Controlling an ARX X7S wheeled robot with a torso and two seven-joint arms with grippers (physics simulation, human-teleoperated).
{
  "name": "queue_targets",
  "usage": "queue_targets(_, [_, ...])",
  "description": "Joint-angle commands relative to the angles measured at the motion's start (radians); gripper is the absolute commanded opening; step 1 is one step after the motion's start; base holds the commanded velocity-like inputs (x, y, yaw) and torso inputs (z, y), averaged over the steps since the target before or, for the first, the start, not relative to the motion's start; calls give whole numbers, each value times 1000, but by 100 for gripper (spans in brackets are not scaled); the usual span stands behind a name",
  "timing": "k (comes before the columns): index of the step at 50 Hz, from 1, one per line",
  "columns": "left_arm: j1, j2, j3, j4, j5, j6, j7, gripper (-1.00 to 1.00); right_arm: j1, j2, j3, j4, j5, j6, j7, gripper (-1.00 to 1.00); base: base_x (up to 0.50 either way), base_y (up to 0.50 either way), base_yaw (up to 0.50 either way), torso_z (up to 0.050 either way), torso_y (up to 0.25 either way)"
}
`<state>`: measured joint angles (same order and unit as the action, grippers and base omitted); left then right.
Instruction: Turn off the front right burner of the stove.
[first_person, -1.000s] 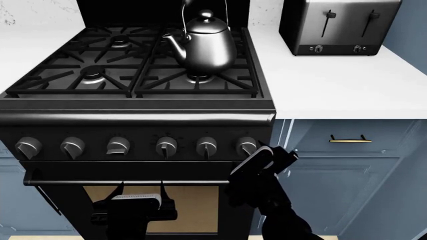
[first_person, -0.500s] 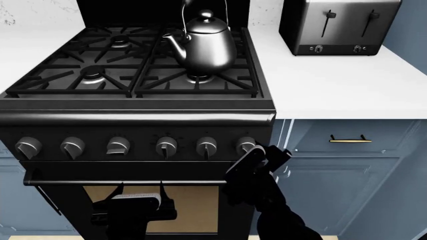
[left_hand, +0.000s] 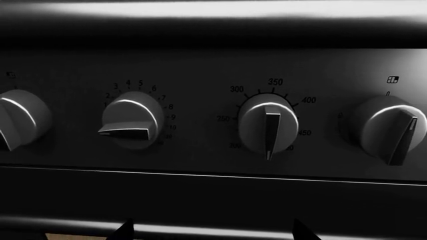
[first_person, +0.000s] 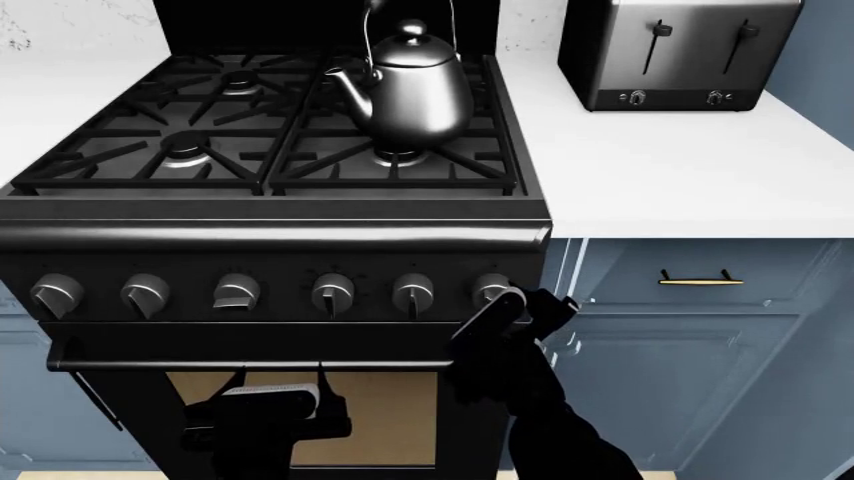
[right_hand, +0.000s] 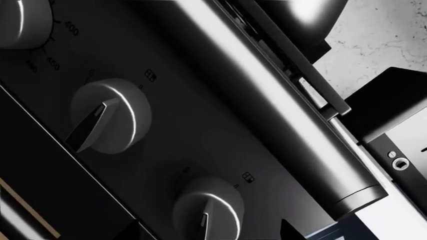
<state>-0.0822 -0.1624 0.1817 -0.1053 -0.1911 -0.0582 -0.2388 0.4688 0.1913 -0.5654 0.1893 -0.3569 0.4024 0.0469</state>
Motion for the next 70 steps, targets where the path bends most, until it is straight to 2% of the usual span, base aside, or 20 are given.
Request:
queue_targets(1, [-5, -3, 4, -8, -9, -2, -6, 100, 20, -15, 6, 76, 27, -38, 26, 100, 0, 0, 0, 0, 0])
queue_targets(32, [-21, -10, 13, -34, -25, -6, -28, 100, 91, -45, 0, 272, 79, -134, 71, 100, 0, 0, 0, 0, 0])
queue_targets(70, [-24, -22, 30, -38, -41, -5, -47, 100, 115, -48, -20, 349, 114, -155, 91, 100, 0, 0, 0, 0, 0])
